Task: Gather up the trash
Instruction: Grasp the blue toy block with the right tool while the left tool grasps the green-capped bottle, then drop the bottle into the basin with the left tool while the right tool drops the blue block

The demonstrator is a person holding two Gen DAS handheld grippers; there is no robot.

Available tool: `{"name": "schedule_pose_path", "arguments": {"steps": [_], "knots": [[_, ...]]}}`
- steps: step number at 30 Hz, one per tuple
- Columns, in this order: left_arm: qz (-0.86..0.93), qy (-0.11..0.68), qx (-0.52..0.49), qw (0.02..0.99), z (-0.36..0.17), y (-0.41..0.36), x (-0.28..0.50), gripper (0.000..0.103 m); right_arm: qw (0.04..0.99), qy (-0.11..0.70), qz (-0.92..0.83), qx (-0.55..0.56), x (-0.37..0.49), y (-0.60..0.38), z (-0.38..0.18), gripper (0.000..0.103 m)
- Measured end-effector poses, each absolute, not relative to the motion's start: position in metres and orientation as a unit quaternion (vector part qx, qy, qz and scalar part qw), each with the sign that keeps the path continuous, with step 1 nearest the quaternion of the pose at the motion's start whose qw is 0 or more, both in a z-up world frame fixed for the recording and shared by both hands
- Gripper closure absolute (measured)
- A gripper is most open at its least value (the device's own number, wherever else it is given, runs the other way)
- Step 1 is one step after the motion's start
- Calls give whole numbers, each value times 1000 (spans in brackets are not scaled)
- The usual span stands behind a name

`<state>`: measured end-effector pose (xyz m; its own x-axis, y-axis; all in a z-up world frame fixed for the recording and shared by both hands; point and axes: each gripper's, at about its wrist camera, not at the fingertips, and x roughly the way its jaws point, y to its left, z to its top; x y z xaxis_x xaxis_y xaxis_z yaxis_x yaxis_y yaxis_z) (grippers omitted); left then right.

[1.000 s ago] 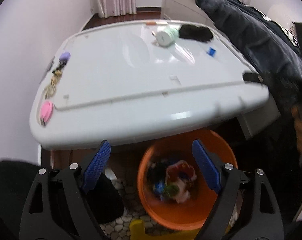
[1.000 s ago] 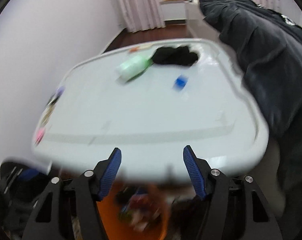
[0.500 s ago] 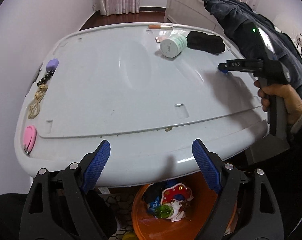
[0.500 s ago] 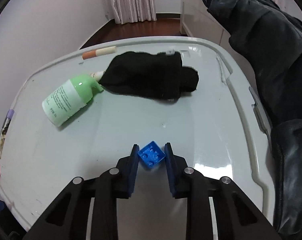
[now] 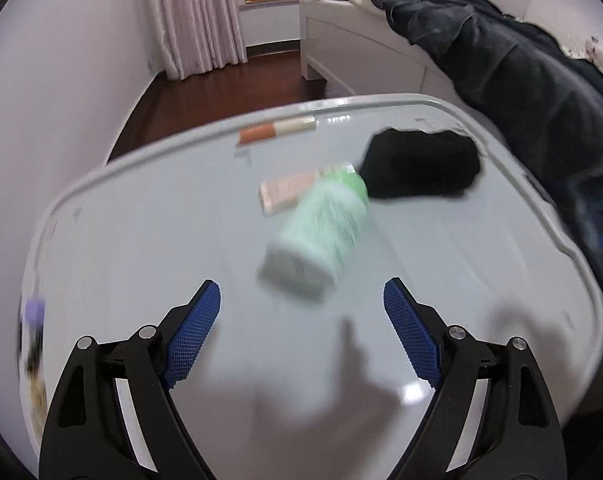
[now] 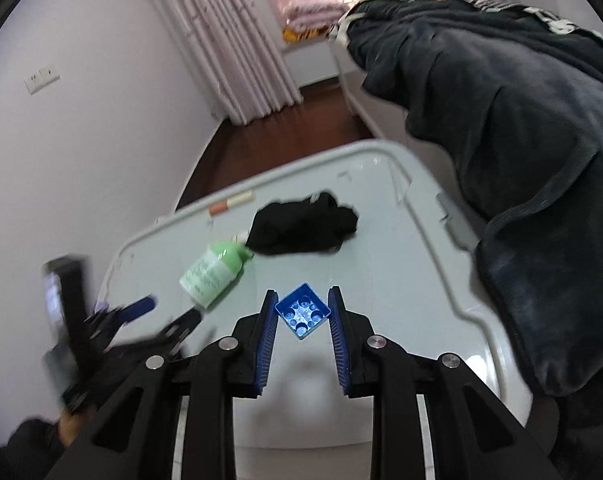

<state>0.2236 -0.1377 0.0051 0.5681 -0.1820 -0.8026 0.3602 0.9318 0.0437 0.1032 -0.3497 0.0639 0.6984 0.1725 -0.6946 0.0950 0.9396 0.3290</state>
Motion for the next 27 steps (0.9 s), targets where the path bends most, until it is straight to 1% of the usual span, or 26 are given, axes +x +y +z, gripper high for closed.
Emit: {"name": "schedule_pose_path", "arguments": {"steps": [4,5,7,9,10,15,17,22,24,27], "knots": [[-189,463,116,858,-13,-151,263,21,908,378,30,176,105,-353,69,78],[-189,461,133,857,-18,-156,268,28,907,379,36,180,107,-352,69,78],[-194,444,184,855,-25,-168,266,55,906,381,41,180,110,-348,71,78],[-197,424,214,858,-25,-174,258,55,906,384,48,172,113,-339,71,77],[-196,423,208,860,-25,-172,255,56,905,386,51,169,114,-335,71,77],[-186,436,130,871,-8,-140,226,56,907,388,62,148,115,-312,73,77],[-177,443,102,873,9,-119,193,56,906,391,66,146,114,-307,73,77],[-166,439,88,879,52,-79,93,56,904,399,83,129,94,-288,73,77],[-177,438,81,878,60,-62,50,56,902,400,99,129,66,-280,76,77],[-190,459,65,865,55,-44,-1,56,888,413,137,147,8,-267,75,77]]}}
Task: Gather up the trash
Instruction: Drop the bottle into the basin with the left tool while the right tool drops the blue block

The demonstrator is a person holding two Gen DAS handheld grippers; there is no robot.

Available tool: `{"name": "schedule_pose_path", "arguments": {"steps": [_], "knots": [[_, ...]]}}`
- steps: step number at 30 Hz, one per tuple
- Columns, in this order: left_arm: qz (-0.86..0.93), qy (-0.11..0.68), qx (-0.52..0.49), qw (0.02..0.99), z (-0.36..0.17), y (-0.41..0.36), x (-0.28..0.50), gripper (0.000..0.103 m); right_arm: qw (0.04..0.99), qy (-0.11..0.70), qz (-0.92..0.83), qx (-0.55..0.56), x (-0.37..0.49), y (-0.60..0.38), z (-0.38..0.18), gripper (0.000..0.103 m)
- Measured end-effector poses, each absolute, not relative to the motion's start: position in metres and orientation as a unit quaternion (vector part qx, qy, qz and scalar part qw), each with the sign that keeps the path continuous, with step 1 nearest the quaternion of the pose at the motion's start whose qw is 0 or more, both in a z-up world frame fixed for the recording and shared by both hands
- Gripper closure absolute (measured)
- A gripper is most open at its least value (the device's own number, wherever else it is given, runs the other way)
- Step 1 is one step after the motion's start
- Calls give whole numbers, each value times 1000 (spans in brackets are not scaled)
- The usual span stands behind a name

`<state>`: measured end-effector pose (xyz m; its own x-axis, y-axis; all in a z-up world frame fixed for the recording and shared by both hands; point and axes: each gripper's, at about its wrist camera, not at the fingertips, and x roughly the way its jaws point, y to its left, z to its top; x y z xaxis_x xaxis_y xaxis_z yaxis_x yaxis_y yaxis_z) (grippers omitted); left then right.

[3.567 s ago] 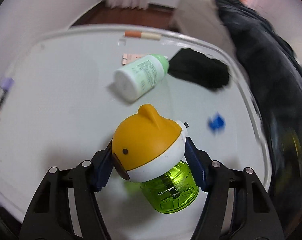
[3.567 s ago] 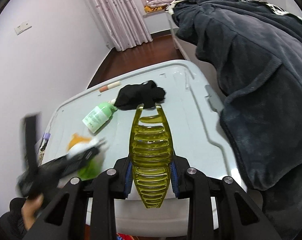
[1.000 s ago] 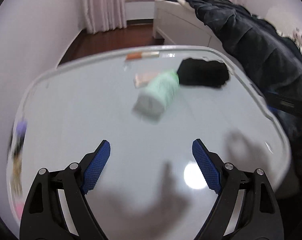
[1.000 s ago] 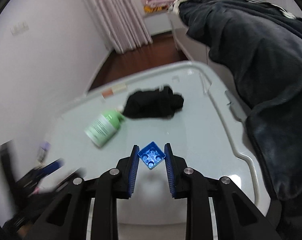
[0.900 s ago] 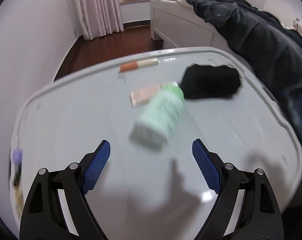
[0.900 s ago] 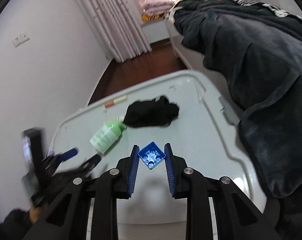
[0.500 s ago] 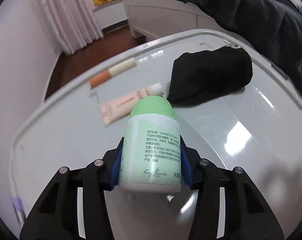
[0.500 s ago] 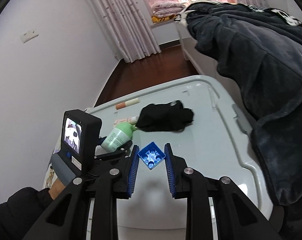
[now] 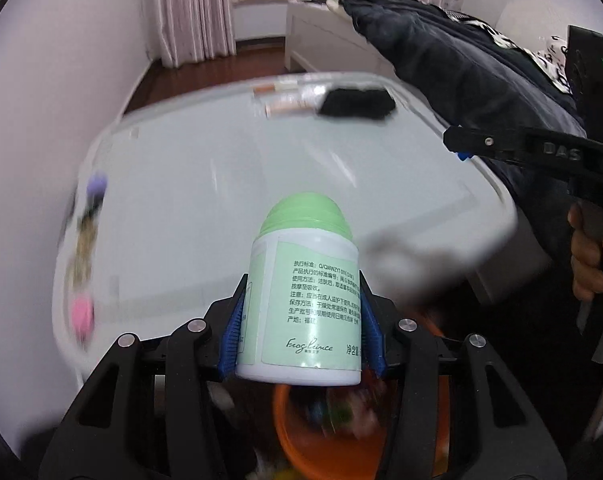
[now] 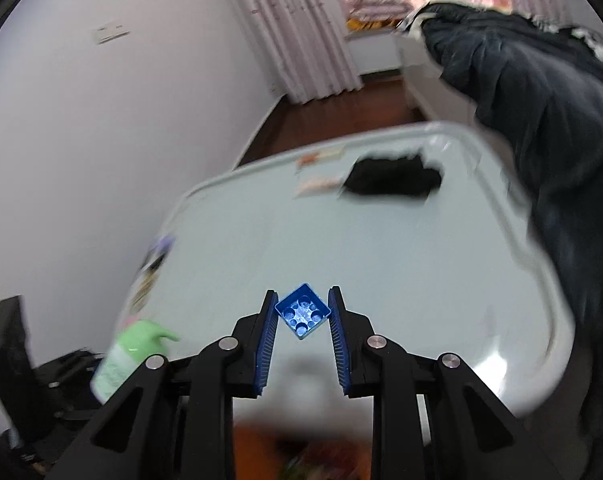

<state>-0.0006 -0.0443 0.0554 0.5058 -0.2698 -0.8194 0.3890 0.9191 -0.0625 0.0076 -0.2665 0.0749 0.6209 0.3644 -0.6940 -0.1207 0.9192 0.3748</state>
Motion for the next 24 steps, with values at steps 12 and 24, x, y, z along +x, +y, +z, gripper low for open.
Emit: {"name": "schedule_pose_path", "arguments": {"steps": [12,24], "knots": [[-203,509,66,834,2,-41,-59,56,842,514,139,83,-91,-225,13,77],[-173,528,61,829,-5,-32,-52,21,834,528,132,92,-75,-231,6,43]]}}
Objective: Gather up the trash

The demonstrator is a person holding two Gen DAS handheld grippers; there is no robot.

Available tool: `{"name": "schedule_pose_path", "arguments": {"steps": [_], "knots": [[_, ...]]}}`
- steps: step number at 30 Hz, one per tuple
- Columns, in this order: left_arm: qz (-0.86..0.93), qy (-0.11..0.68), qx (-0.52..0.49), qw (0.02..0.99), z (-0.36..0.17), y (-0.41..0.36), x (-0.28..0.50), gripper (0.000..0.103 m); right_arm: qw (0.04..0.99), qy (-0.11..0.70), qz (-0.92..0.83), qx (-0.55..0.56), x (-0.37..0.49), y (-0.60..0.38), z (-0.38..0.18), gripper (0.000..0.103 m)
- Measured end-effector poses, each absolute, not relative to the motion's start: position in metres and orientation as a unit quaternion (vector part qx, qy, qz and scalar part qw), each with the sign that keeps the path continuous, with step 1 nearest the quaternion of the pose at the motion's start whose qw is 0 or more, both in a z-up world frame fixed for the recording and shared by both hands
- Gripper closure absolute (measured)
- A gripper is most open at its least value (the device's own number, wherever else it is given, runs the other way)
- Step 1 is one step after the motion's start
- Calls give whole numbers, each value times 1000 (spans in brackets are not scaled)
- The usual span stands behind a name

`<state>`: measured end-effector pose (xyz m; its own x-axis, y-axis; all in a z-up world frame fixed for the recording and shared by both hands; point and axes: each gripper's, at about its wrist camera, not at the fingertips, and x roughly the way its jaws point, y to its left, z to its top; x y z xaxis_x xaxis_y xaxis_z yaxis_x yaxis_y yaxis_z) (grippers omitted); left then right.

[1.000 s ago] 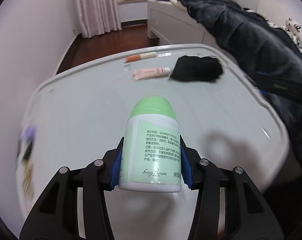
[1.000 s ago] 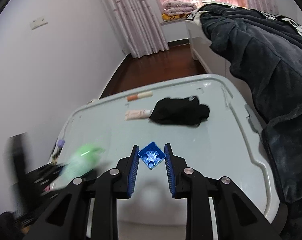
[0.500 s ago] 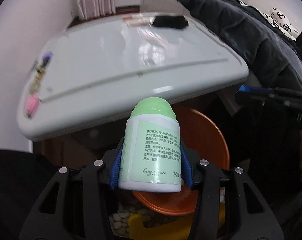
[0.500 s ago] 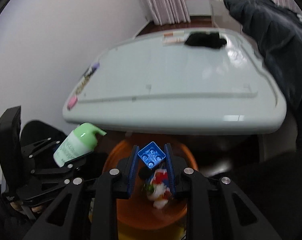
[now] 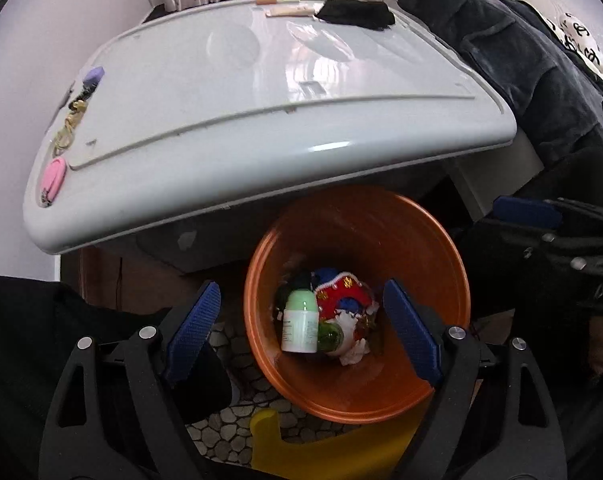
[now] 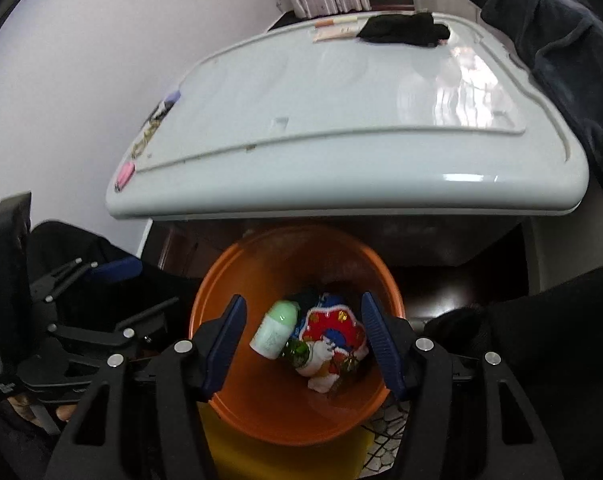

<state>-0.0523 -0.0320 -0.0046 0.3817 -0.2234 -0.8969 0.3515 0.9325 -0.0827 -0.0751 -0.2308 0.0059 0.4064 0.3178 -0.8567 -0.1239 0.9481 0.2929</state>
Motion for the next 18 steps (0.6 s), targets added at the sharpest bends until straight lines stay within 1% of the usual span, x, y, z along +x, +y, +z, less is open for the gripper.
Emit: {"name": "schedule_pose_path", "arguments": {"steps": [1,2,4,5,6,7,8,9,10,11,12,14,18], "knots": [[-173,523,57,833,0,-30,-50,21,838,521,134,90,-71,-233,13,41],[-172,517,53,837,5,-27,-47,21,843,514,133,87,-69,-235,19,35],[-169,501,37,848,20,-21,-33,21,863,486,116,69,-49,-240,39,27],[-165,491,28,855,29,-17,-23,21,874,470,106,59,-37,-242,51,26],[-161,481,23,862,39,-14,-10,21,884,454,99,49,-27,-244,60,21],[-154,472,21,868,47,-13,0,21,899,427,88,33,-12,-244,73,12],[-145,457,20,877,57,-11,12,20,912,405,70,13,3,-243,81,4],[-138,440,23,887,67,-10,25,19,918,392,58,2,12,-242,85,5],[-133,426,26,894,74,-10,35,12,927,372,40,-15,29,-240,91,5],[-127,409,32,903,82,-11,44,11,931,363,35,-23,39,-243,95,5],[-117,390,39,913,88,-12,57,11,934,355,31,-30,56,-240,95,5],[-102,377,49,919,89,-14,74,11,936,351,18,-28,83,-237,91,5],[-62,389,28,919,73,-15,114,11,933,361,-7,17,115,-236,72,5]]}}
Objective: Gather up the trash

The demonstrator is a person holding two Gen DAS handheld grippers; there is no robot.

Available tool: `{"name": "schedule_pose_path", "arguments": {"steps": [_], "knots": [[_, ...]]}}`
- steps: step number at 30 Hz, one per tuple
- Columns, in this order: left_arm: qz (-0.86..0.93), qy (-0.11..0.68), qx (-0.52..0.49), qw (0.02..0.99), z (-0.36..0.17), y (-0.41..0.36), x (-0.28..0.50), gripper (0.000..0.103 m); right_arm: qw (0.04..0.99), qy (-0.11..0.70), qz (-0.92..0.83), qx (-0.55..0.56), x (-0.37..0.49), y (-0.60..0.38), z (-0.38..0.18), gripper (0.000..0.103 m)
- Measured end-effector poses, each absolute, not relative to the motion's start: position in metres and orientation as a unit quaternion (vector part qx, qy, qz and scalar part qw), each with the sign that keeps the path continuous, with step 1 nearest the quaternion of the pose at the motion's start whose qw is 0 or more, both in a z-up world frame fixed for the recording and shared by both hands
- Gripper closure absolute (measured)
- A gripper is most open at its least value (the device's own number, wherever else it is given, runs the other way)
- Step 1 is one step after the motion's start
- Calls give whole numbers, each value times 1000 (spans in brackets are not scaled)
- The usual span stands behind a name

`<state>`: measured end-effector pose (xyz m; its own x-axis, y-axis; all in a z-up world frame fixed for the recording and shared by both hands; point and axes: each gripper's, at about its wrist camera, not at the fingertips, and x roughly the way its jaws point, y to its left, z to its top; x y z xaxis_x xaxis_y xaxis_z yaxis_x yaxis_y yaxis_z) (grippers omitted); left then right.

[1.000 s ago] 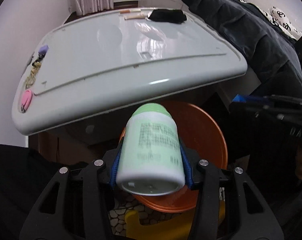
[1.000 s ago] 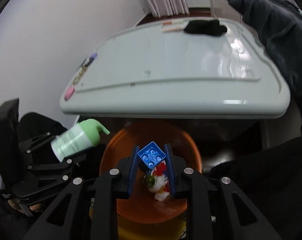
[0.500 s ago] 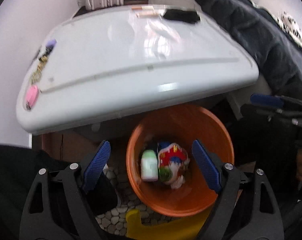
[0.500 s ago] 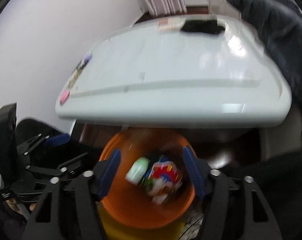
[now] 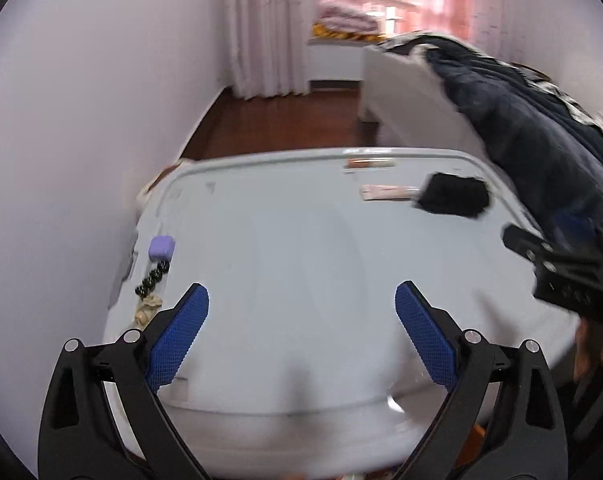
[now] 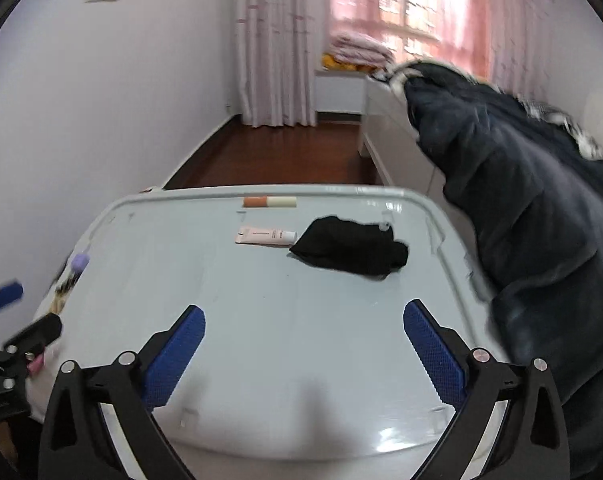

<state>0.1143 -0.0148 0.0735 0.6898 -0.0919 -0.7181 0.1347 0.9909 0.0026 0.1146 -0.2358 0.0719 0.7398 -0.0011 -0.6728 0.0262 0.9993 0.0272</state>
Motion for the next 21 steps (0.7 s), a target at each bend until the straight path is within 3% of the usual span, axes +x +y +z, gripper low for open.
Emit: {"name": "schedule_pose_path", "arguments": {"steps": [7,21], "knots": [[-44,429,-57,900,47,1,135,11,927,374,-33,15,123,-227,55,5],[-17,418,-8,908,40,-7,130,7,926,376,-36,4,119,-220,50,5]]}}
